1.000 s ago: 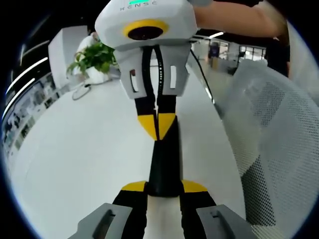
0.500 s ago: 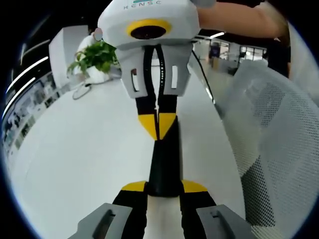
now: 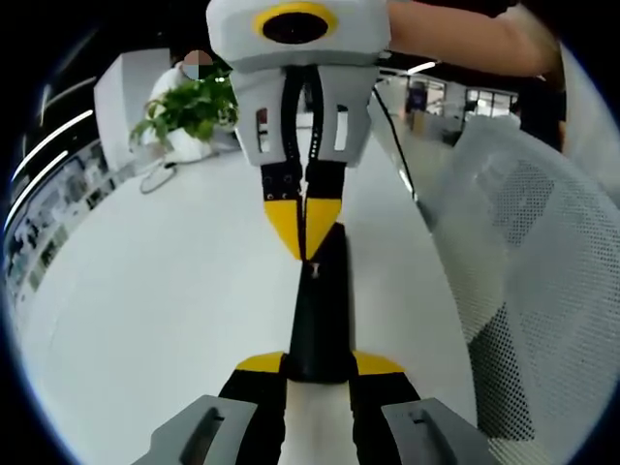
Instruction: Press the specified remote control buttons in sequence, fully releasing each button before pressing the next.
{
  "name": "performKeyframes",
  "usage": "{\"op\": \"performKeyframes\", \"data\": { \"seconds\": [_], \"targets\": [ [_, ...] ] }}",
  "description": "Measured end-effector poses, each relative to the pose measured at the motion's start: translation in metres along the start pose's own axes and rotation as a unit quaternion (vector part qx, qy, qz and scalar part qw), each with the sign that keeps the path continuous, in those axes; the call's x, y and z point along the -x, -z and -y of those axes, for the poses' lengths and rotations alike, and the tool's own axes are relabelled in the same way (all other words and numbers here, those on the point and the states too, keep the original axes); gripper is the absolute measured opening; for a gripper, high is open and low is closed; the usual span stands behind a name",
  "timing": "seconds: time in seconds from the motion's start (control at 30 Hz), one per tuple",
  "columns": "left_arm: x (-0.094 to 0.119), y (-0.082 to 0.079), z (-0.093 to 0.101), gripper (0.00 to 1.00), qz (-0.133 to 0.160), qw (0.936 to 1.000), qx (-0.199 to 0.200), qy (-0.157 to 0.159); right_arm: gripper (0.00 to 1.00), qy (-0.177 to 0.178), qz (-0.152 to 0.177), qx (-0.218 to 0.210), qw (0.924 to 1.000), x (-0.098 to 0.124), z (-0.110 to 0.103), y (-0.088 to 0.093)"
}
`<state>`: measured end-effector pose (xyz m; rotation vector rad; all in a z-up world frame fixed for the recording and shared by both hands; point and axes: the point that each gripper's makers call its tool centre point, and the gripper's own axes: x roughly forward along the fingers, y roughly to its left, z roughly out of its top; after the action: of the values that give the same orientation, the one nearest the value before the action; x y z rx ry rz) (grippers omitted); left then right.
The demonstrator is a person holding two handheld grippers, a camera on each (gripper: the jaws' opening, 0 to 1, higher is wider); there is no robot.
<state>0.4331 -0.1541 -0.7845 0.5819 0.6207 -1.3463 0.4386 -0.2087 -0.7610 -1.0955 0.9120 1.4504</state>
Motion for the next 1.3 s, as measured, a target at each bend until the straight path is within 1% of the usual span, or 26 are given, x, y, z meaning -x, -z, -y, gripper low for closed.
{"op": "performKeyframes", "data": {
  "seconds": [0.17, 0.67, 1.3],
  "targets": [
    [0.000, 0.000, 0.000, 0.23, -0.001, 1.0000, 0.000, 0.000, 0.00, 0.002, -0.002, -0.002, 1.0000, 0.003, -0.002, 0.003],
    [0.001, -0.002, 0.001, 0.23, -0.003, 1.0000, -0.002, -0.001, 0.00, 0.004, -0.001, 0.003, 1.0000, 0.006, -0.008, 0.000],
    [0.001, -0.001, 0.000, 0.23, -0.003, 1.0000, -0.001, -0.002, 0.00, -0.006, -0.010, 0.013, 0.9998, -0.003, -0.013, -0.003]
  ]
}}
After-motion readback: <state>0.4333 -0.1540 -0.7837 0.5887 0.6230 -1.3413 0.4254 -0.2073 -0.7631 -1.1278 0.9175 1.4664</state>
